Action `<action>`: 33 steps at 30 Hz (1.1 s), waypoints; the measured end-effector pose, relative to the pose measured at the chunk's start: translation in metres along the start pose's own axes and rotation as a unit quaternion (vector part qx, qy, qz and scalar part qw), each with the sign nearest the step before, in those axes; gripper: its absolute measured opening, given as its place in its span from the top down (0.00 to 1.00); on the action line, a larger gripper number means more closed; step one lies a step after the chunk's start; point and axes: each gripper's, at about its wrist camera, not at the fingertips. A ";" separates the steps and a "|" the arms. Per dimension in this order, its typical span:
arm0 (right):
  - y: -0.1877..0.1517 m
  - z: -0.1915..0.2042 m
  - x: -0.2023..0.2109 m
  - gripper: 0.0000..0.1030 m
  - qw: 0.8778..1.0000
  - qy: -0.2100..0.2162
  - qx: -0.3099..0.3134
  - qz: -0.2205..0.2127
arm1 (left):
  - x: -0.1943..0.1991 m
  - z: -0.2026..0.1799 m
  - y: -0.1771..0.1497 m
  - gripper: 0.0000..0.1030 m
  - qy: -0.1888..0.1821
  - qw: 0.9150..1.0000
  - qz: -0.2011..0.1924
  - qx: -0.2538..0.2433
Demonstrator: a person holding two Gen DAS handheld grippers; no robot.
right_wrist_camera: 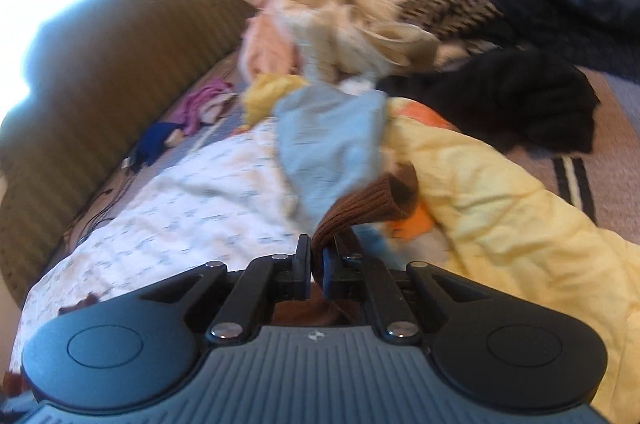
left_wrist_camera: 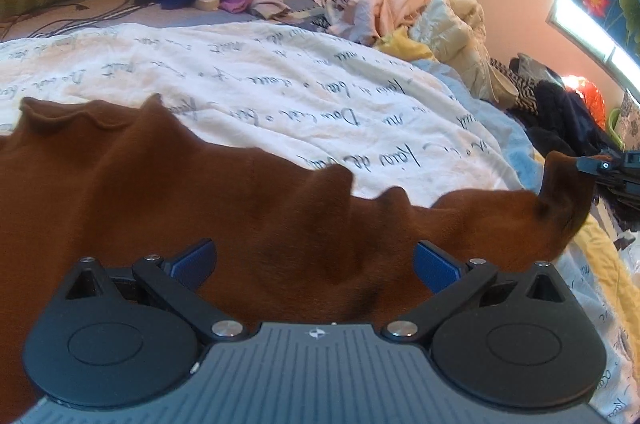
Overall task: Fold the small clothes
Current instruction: 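Grasp the sweater sleeve cuff with the right gripper, then carry the sleeve across the sweater body with the right gripper while the left gripper grasps the other cuff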
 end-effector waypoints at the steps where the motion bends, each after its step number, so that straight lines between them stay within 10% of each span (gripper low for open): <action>1: -0.004 0.016 0.004 0.95 1.000 0.011 0.013 -0.001 | 0.005 0.008 0.002 0.00 0.000 1.000 -0.002 0.009; 16: -0.135 0.256 -0.052 0.96 0.968 0.138 0.196 0.067 | 0.072 0.156 0.015 0.00 0.054 0.992 -0.009 0.117; 23: -0.217 0.316 -0.100 0.93 0.943 0.110 0.291 0.118 | 0.065 0.187 0.012 0.00 -0.015 0.981 0.035 0.192; 26: -0.226 0.318 -0.088 0.80 0.936 0.106 0.317 0.111 | 0.056 0.185 0.007 0.00 -0.038 0.978 0.058 0.198; 28: -0.224 0.312 -0.067 0.18 0.932 0.115 0.328 0.104 | 0.053 0.179 0.006 0.00 -0.050 0.979 0.062 0.189; 29: -0.224 0.306 -0.054 0.06 0.933 0.118 0.332 0.081 | 0.051 0.176 0.006 0.00 -0.057 0.978 0.064 0.188; 33: -0.215 0.277 -0.019 0.01 0.937 0.115 0.327 0.046 | 0.042 0.159 0.006 0.00 -0.067 0.979 0.082 0.173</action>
Point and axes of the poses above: each gripper's, at about its wrist camera, not at the fingertips, and x roughly against the way its jaws point, z to its left, y to its top, and after that the axes turned 3 degrees about -y, right-handed
